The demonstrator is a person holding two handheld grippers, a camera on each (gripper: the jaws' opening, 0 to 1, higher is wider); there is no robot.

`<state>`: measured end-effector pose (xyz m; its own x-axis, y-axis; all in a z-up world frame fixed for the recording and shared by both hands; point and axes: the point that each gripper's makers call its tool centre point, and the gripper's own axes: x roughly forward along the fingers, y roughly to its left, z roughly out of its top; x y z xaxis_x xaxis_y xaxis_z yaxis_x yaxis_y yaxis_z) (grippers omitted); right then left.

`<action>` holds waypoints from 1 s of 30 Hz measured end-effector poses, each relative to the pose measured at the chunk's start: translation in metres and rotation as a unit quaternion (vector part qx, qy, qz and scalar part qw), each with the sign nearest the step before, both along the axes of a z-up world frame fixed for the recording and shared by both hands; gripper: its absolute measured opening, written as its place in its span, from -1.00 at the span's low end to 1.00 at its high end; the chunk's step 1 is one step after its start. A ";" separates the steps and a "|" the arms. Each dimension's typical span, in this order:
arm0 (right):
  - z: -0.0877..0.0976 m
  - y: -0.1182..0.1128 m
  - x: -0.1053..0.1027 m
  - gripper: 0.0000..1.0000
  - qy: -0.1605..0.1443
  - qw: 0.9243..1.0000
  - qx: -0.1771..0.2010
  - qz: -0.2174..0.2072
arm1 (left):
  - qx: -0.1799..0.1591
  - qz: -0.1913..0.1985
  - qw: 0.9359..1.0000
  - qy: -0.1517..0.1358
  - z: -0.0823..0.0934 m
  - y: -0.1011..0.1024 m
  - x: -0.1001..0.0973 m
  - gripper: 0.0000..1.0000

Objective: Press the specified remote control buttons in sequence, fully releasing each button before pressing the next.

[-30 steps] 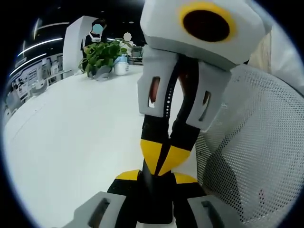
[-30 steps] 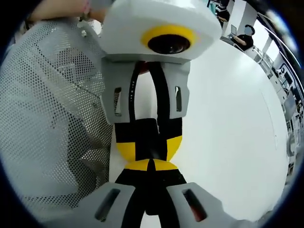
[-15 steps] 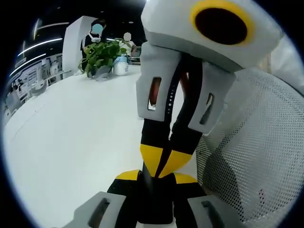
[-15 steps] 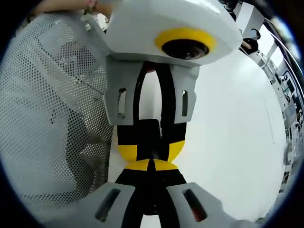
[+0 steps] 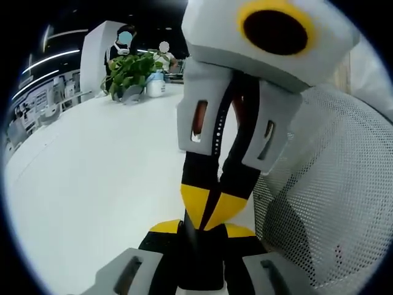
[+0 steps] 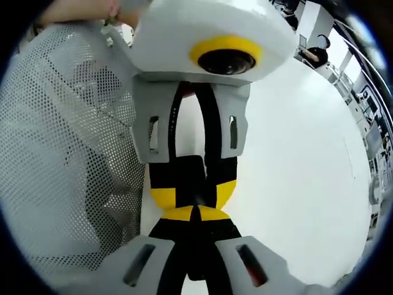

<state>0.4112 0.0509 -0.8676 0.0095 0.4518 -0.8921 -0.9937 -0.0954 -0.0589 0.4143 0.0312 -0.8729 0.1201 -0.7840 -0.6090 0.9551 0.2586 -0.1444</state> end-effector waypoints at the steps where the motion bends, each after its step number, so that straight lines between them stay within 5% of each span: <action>1: 0.000 0.000 0.000 -1.00 -0.001 1.000 0.007 -0.001 | 0.000 0.000 1.000 0.000 0.000 0.000 0.000 -0.50; 7: 0.001 -0.006 -0.003 -0.91 0.007 1.000 0.023 -0.009 | 0.000 -0.001 1.000 0.000 0.000 0.000 -0.001 -0.50; 11: 0.002 -0.012 -0.001 -0.77 -0.014 1.000 0.025 0.007 | 0.001 -0.002 1.000 0.000 0.000 0.000 -0.001 -0.50; 30: 0.000 -0.032 0.005 -0.56 0.033 0.998 0.059 -0.020 | 0.005 -0.004 1.000 -0.003 0.000 -0.001 -0.002 -0.50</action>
